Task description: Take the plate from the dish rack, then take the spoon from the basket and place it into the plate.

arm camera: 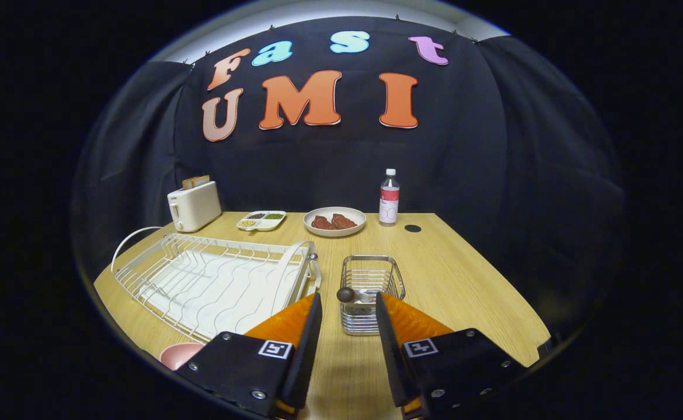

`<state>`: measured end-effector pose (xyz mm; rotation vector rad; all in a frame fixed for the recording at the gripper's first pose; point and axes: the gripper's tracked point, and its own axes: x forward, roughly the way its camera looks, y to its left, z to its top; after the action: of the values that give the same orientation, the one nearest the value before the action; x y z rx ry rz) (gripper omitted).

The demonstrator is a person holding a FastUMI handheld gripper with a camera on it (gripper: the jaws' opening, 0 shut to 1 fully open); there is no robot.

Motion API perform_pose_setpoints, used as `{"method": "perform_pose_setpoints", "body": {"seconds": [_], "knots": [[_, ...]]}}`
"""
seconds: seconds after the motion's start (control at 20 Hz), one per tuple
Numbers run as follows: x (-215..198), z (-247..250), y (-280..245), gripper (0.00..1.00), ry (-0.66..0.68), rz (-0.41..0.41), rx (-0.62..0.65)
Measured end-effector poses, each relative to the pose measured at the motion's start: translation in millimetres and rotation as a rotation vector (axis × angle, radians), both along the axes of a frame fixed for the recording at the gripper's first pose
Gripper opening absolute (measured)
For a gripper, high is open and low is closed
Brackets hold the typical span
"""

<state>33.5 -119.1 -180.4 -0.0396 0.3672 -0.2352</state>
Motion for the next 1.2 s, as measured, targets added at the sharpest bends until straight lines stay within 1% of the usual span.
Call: {"method": "perform_pose_setpoints", "body": {"seconds": [0.05, 0.1, 0.35, 0.4, 0.5, 0.6, 0.8, 0.95, 1.2], "knots": [[3, 1, -1, 0.52, -0.002, -0.001, 0.001], [7, 1, -3, 0.46, -0.005, -0.003, 0.001], [16, -7, -9, 0.3, -0.01, -0.011, -0.014], [18, -8, -9, 0.25, -0.018, -0.012, -0.009], [22, -5, -10, 0.18, -0.039, -0.012, -0.008], [24, 0, -15, 0.14, -0.06, -0.023, -0.017], [28, 8, -16, 0.09, -0.08, -0.032, 0.041], [32, 19, -18, 0.08, -0.098, -0.038, 0.04], [31, 55, -19, 0.08, -0.162, -0.034, -0.018]]}}
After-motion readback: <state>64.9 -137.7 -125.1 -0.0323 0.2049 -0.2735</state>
